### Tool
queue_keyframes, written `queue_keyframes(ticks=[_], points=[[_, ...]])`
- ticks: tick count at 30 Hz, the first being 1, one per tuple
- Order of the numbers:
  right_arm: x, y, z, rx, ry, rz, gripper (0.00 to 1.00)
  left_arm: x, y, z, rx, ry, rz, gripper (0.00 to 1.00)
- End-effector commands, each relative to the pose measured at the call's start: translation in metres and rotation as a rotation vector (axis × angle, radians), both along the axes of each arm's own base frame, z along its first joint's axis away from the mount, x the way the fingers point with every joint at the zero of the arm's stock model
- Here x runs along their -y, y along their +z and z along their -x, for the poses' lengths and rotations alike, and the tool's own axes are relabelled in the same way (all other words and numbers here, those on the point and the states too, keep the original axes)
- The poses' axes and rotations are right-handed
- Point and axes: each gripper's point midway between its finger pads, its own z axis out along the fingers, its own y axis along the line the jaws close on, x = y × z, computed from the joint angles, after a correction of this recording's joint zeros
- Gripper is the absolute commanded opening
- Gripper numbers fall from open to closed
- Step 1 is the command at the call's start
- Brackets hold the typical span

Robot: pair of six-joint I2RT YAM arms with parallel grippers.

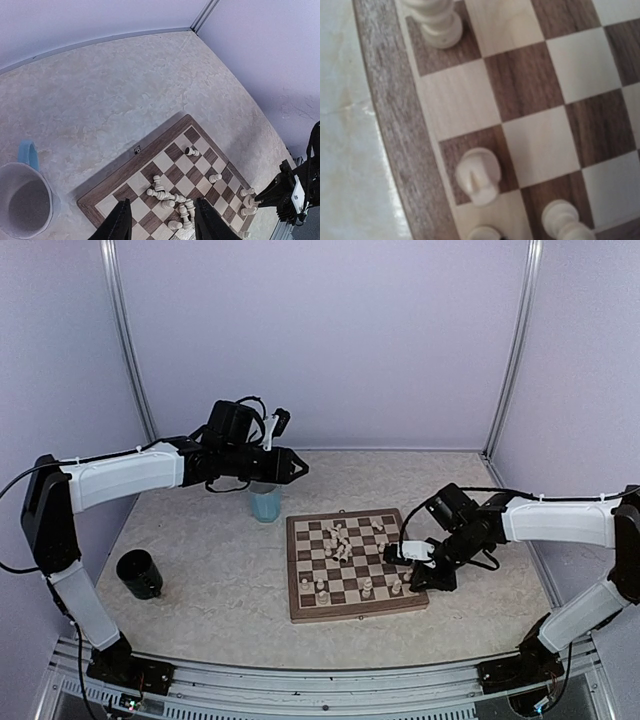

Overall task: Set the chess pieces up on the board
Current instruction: Place the rook at h1, then pick up the rook from h2.

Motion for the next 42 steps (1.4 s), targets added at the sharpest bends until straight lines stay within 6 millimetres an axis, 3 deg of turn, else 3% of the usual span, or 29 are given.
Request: queue_keyframes(ticks=[1,6,10,15,22,28,36,42], points=[[-0.008,0.001,-0.004,0.01,0.001,-0.006,0.13,0.006,0.021,0.008,0.047,-0.029,0.011,0.44],[-0.01,-0.003,-0.003,0.0,0.007,0.005,0.15,0.01,0.022,0.012,0.055,-0.039,0.001,0.44],[-0.012,-0.001,-0.002,-0.007,0.009,0.005,0.23,0.012,0.022,0.014,0.06,-0.042,-0.009,0.44],[-0.015,0.022,-0.002,0.007,0.017,-0.026,0.34,0.014,0.023,0.017,0.062,-0.052,-0.012,0.44],[-0.016,0.049,-0.017,0.034,-0.026,-0.071,0.36,0.017,0.023,0.02,0.058,-0.065,-0.013,0.44],[-0.012,0.035,-0.04,0.046,-0.1,-0.028,0.37,0.021,0.024,0.024,0.063,-0.076,-0.022,0.44],[-0.006,0.014,-0.045,0.025,-0.123,0.035,0.41,0.025,0.024,0.028,0.073,-0.086,-0.043,0.44],[-0.005,0.01,-0.053,0.035,-0.152,0.046,0.4,0.027,0.024,0.03,0.072,-0.094,-0.044,0.44]])
